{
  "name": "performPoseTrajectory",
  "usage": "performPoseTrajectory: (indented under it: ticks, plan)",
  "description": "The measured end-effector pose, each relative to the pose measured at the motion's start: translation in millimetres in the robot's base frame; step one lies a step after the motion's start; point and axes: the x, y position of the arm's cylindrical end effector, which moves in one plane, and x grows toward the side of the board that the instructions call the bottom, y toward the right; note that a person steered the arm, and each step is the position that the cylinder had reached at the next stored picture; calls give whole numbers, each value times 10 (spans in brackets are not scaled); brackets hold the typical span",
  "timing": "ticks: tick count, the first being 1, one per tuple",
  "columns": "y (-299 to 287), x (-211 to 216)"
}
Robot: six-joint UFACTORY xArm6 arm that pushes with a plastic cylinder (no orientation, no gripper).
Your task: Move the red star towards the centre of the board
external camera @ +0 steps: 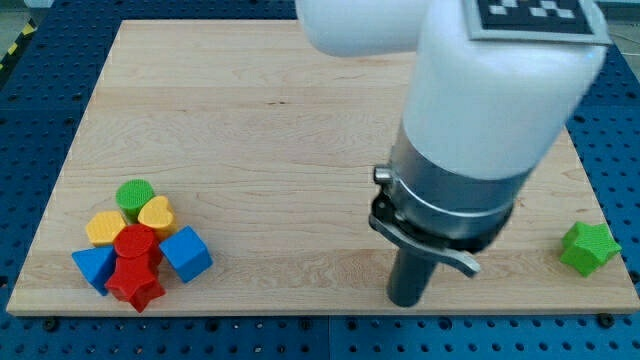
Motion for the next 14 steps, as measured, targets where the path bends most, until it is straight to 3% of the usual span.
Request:
performPoseTrajectory:
  ticks: [1, 2, 3, 4, 5, 6, 7, 8, 14]
  plan:
    - [4, -895]
    - [-740, -1626]
    - [-1883, -1958]
    - [-3018, -1726]
    - [-3735, -1246]
    - [-3753, -1142]
    - [-3743, -296]
    - [-3659, 102]
    - [-2660, 116]
